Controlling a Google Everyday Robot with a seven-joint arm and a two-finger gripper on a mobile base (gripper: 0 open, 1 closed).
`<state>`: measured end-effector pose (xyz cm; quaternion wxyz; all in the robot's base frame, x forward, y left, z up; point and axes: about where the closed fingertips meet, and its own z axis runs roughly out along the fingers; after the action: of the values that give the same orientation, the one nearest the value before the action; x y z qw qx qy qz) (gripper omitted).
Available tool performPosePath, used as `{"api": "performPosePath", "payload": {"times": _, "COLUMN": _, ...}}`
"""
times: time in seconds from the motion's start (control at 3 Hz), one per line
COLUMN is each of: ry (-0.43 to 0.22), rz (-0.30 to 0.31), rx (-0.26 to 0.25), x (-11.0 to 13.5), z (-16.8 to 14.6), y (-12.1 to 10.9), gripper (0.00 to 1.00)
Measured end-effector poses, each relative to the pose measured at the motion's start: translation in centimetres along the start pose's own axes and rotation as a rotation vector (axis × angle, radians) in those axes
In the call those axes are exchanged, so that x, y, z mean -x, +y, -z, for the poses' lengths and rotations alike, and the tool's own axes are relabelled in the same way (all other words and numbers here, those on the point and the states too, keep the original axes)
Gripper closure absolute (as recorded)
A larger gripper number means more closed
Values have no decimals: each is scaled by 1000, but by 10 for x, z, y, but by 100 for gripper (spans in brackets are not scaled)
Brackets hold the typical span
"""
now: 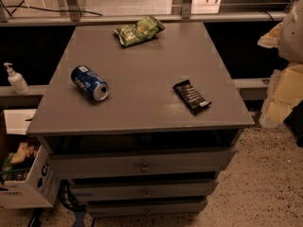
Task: Pick pepsi can
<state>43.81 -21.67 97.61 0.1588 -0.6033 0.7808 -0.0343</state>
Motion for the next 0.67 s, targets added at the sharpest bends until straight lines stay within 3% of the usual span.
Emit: {"api": "performPosePath", "payload": {"times": 0.67, "ry": -34, "rz": -9, "rx": 4, "x": 1, "z": 0, "y": -2, "gripper": 0}}
